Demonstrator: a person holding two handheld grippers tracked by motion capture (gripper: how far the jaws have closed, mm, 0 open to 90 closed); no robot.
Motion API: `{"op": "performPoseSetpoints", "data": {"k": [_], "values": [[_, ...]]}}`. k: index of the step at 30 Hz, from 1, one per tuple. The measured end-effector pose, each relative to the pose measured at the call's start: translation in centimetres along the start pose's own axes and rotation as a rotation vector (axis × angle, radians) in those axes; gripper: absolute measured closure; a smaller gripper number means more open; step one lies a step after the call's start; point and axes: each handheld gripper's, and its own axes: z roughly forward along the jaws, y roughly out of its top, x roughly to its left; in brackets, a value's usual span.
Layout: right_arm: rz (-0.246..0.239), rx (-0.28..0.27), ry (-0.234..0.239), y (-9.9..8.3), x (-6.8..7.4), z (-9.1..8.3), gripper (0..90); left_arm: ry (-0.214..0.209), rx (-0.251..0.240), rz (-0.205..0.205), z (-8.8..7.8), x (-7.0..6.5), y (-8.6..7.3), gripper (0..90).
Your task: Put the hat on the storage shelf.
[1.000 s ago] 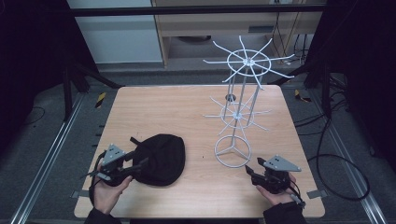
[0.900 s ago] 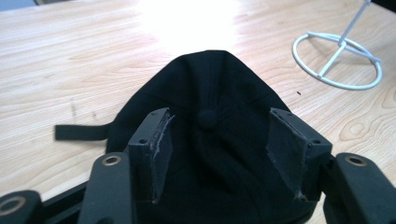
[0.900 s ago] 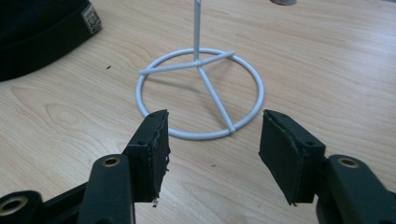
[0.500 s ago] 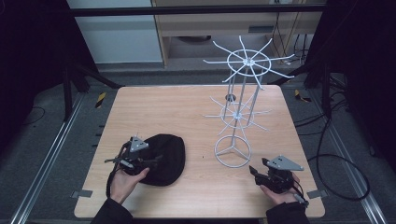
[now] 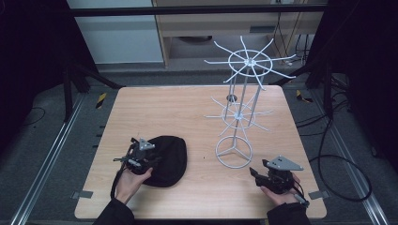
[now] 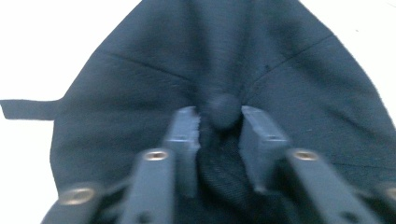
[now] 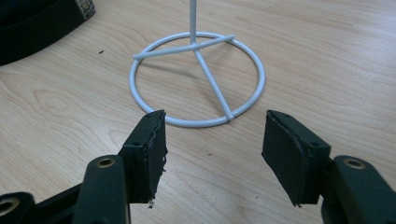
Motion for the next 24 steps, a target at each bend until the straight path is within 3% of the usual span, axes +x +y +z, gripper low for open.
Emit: {"op": "performPoseSetpoints", "data": {"k": [3,6,13,14,16,18,19,21,22,24], "values": [[-0.004,0.002,-0.002,0.0,0.0,0.1,40.1,-0.025,0.002,-0.037,0.0,0.5,-0.2,74.4],[-0.005,0.002,-0.003,0.0,-0.1,0.1,40.2,-0.023,-0.027,-0.036,-0.4,0.5,-0.2,76.4],[-0.004,-0.003,-0.002,-0.1,-0.3,0.0,40.6,-0.028,-0.184,0.001,-3.4,-0.1,-0.2,78.2],[-0.005,-0.005,-0.003,-0.1,-0.3,0.0,40.8,-0.028,-0.184,0.001,-3.4,-0.1,-0.2,78.3],[-0.006,-0.009,-0.003,-0.1,-0.3,0.0,41.0,-0.024,-0.260,0.022,-4.8,-0.4,-0.1,78.3],[-0.007,-0.010,-0.004,-0.1,-0.3,0.0,41.0,-0.028,-0.280,0.026,-5.2,-0.5,-0.1,78.4],[-0.008,-0.012,-0.006,-0.1,-0.3,0.0,41.1,-0.033,-0.319,0.032,-5.9,-0.6,-0.1,78.4],[-0.009,-0.014,-0.007,-0.1,-0.3,0.0,41.2,-0.034,-0.333,0.036,-6.3,-0.7,0.0,78.4],[-0.009,-0.015,-0.008,-0.1,-0.3,0.0,41.3,-0.043,-0.372,0.039,-7.1,-0.8,0.0,78.3],[-0.006,-0.015,-0.008,-0.1,-0.4,0.0,41.2,-0.049,-0.401,0.043,-7.9,-0.9,0.2,78.4]]}}
